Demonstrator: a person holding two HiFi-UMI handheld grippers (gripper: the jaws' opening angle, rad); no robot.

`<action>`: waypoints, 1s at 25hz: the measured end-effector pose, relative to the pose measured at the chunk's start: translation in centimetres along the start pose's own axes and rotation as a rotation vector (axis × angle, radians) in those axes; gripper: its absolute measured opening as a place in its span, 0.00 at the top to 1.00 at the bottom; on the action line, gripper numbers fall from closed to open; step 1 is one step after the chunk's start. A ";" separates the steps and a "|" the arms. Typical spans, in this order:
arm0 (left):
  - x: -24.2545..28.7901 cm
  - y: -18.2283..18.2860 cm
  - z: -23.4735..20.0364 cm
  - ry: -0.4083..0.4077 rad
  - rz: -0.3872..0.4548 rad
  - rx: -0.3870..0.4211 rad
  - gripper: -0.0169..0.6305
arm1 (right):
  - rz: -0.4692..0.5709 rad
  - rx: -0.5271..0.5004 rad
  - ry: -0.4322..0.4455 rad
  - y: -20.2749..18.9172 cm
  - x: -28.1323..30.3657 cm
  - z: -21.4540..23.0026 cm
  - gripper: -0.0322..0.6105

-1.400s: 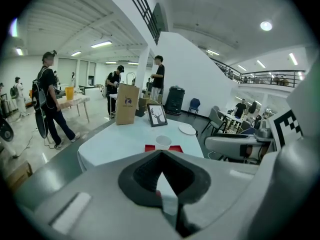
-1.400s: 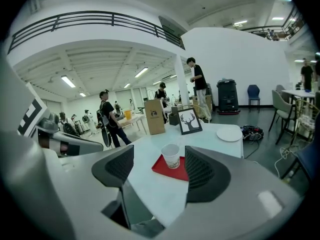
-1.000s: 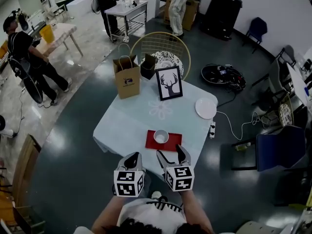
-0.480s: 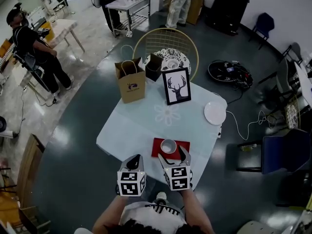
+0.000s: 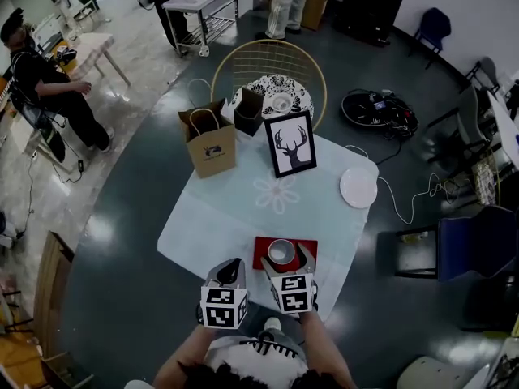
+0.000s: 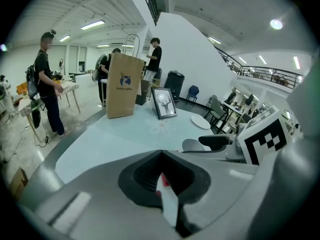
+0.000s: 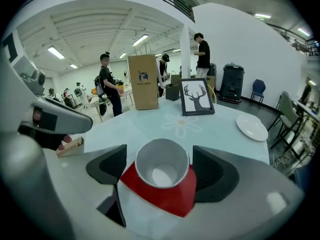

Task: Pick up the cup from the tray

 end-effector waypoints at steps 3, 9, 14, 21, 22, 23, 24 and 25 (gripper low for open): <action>0.6 0.3 0.1 -0.015 -0.014 0.005 0.97 | -0.030 0.005 0.000 -0.5 0.7 0.0 0.29; 1.7 0.6 -0.3 -0.039 -0.049 0.031 0.97 | -0.067 0.023 -0.016 -1.0 1.9 0.2 0.29; 2.4 0.9 -1.2 -0.036 -0.081 0.027 0.97 | -0.079 0.046 -0.014 -0.9 2.2 0.3 0.33; 3.0 1.8 -2.0 -0.049 -0.096 0.028 0.97 | -0.014 0.058 -0.051 1.2 1.2 1.3 0.34; 3.1 1.8 -2.1 -0.053 -0.100 0.029 0.97 | -0.009 0.059 -0.058 1.6 1.2 1.6 0.34; 3.1 1.9 -2.1 -0.056 -0.104 0.032 0.97 | -0.005 0.058 -0.066 1.9 1.3 1.9 0.34; 3.2 2.0 -2.1 -0.059 -0.107 0.037 0.97 | -0.003 0.056 -0.072 2.2 1.4 2.1 0.34; 3.2 2.1 -2.1 -0.062 -0.109 0.042 0.97 | -0.002 0.054 -0.076 2.5 1.5 2.4 0.34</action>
Point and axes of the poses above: the fingertips, and each gripper's own axes: x forward along the fingers, z to its right, y out of its top, the point moved 6 cm from there along -x, backward along the fingers, and after that the axes turned 13 degrees about -x, right-handed, at the moved point
